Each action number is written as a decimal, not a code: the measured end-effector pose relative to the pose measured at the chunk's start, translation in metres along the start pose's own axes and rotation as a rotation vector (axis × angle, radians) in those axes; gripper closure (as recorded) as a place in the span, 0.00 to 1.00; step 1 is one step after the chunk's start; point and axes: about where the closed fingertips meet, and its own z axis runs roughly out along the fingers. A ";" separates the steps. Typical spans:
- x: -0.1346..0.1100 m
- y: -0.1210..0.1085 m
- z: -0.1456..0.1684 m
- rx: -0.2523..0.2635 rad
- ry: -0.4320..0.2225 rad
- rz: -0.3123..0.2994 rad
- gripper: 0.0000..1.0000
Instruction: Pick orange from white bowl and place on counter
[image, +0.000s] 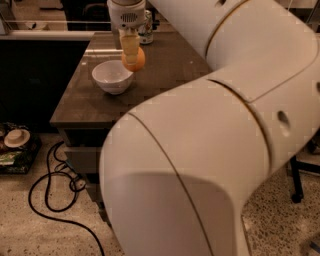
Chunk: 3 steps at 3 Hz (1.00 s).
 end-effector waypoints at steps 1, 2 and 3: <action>0.017 0.014 -0.005 0.017 -0.006 0.035 1.00; 0.037 0.023 0.000 0.039 -0.049 0.054 1.00; 0.062 0.025 0.012 0.052 -0.100 0.077 1.00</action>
Offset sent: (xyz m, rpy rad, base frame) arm -0.0178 -0.0719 -0.0204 0.1476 -0.0511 -0.0397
